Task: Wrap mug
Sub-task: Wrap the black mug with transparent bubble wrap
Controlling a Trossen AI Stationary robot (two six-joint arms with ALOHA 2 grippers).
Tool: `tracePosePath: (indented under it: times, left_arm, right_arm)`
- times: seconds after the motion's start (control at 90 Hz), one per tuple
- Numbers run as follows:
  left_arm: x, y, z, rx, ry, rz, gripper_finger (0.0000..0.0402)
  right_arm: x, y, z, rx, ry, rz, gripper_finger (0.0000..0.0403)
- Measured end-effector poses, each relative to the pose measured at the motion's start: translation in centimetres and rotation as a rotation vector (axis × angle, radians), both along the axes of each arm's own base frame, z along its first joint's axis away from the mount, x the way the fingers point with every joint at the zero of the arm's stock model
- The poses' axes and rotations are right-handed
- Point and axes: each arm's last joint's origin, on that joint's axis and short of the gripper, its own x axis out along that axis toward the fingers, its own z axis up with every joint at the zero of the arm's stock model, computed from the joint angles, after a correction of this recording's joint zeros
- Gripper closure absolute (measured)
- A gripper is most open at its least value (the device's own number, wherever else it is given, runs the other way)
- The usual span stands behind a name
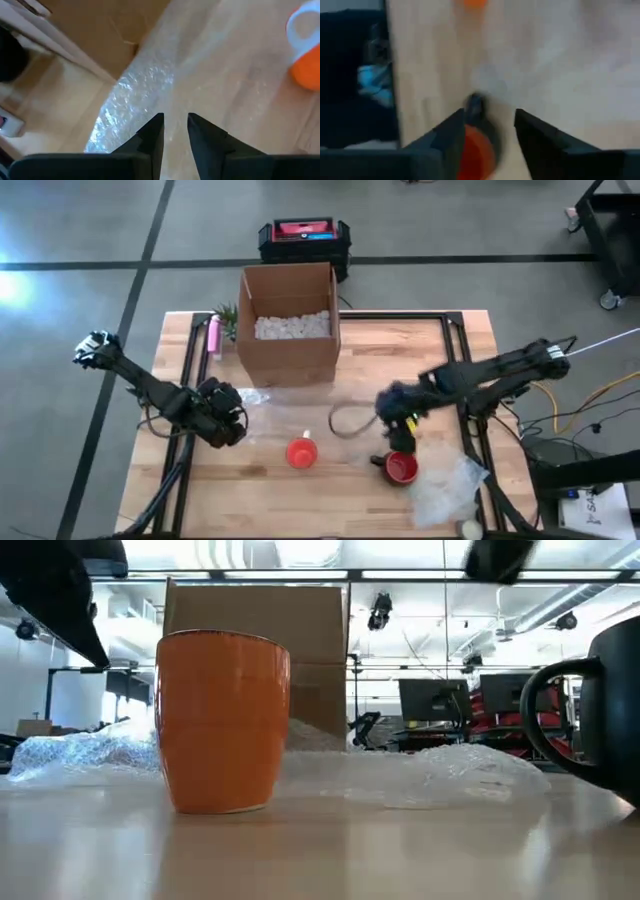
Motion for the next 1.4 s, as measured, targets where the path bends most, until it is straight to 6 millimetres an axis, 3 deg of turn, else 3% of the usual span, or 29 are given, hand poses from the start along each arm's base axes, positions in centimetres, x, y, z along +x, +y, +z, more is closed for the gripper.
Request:
tracePosePath:
  times: [0.156,0.322,0.7,0.867,1.033,1.233,1.4]
  left_arm:
    - [0.1,-0.4,-1.7,-0.098,0.026,-0.031,0.0328]
    - [0.1,-0.6,-3.2,-0.155,0.023,-0.043,0.0328]
    - [-0.1,-0.5,-5.7,-0.185,0.026,-0.048,0.0328]
    - [-0.2,-0.4,-7.6,-0.204,-0.016,-0.068,0.0328]
    - [-0.5,-0.3,-9.6,-0.273,-0.061,-0.071,0.0328]
    - [-0.2,-1.3,-10.8,-0.507,-0.077,-0.175,0.0328]
    - [0.2,-2.1,-10.7,-0.579,-0.065,-0.233,0.0328]
  right_arm:
    - [-1.2,4.7,-1.1,-0.015,0.03,0.012,0.0177]
    - [-0.8,7.5,-4.1,-0.081,0.127,-0.031,0.017]
    - [1.2,9.9,-12.0,-0.19,0.383,-0.027,0.0224]
    - [1.5,10.2,-13.5,-0.207,0.424,-0.028,0.0299]
    - [1.4,10.3,-13.3,-0.172,0.464,-0.059,0.0389]
    - [2.2,10.9,-9.0,-0.137,0.404,-0.052,0.0379]
    - [3.8,10.4,-5.6,-0.216,0.245,-0.014,0.0395]
